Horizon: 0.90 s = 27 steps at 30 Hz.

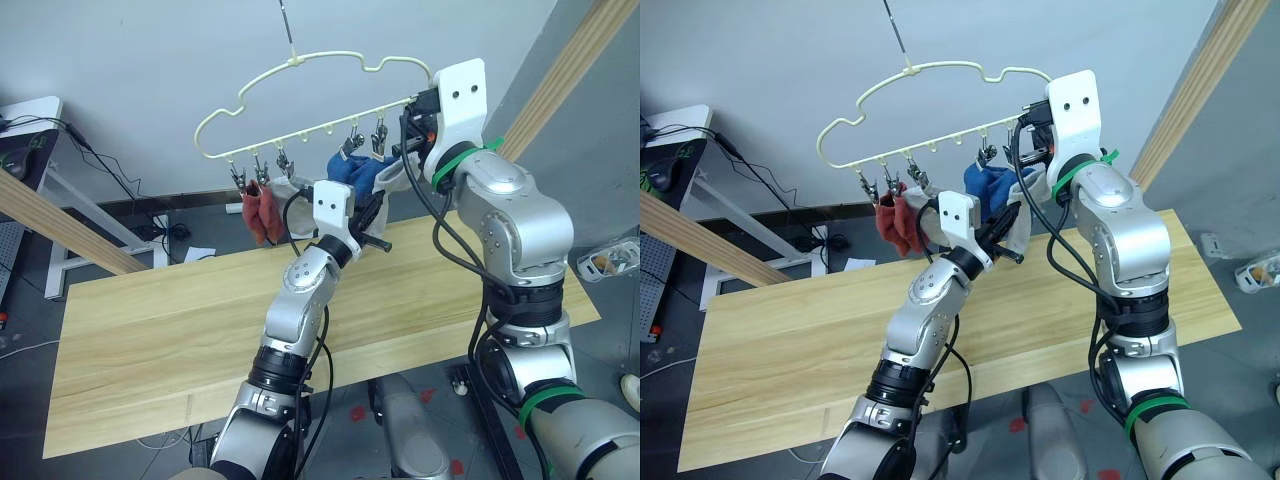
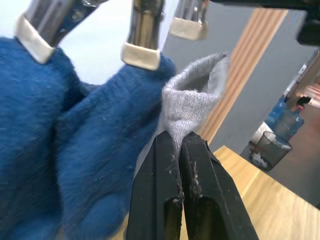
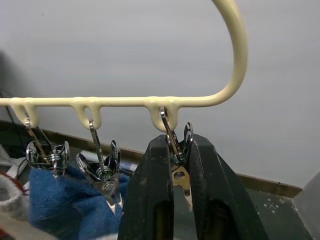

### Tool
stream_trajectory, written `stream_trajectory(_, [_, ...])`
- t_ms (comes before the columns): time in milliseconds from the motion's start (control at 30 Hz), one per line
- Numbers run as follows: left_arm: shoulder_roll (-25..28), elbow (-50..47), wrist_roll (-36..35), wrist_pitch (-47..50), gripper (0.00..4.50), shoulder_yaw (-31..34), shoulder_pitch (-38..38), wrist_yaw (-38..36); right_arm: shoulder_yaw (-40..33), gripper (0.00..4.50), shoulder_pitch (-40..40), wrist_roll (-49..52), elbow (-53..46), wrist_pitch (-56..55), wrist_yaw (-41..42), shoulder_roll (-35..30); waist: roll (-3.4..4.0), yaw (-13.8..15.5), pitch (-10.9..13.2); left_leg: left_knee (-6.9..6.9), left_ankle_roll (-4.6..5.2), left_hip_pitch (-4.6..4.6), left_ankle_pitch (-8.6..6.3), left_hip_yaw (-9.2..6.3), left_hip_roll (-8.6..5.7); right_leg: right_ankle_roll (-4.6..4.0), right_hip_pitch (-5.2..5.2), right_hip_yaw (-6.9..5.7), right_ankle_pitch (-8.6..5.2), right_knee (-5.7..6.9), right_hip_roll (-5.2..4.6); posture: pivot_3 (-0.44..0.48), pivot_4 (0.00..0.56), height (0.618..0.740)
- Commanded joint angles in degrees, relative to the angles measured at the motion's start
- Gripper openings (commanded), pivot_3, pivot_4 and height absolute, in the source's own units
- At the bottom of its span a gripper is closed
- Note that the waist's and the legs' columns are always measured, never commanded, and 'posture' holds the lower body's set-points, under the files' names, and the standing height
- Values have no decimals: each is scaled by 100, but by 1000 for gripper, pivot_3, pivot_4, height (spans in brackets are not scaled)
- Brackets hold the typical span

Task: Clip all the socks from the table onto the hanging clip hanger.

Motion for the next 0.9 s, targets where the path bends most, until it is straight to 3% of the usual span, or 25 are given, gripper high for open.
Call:
stream_trajectory(33, [-93, -114, -90, -102, 0, -9, -93, -79, -176, 117, -139, 175, -378, 140, 140, -137, 0, -1, 0, 0, 0, 0, 0, 0, 0, 0, 0, 0, 0, 0, 0, -272, 325, 740])
stream_trajectory(233, [-78, -148, -73, -93, 0, -13, -162, -62, -202, 117, -182, 314, -445, 313, 186, -221, 0, -2, 0, 0, 0, 0, 0, 0, 0, 0, 0, 0, 0, -1, 0, -273, 325, 740])
stream_trajectory(667, [-351, -278, 251, 197, 0, -82, -336, 854, -158, 117, -234, 417, -536, 515, 104, -208, 0, -2, 0, -1, 1, -4, 0, -2, 0, 2, -1, -1, -1, -4, 0, -268, 326, 740])
stream_trajectory(900, [-380, -305, 121, 112, 0, -204, -531, 729, -117, 117, -174, 479, -586, 574, 159, -231, 0, -2, 0, -1, 1, -6, -1, -2, 0, 2, -3, -2, -2, -5, 0, -270, 324, 740])
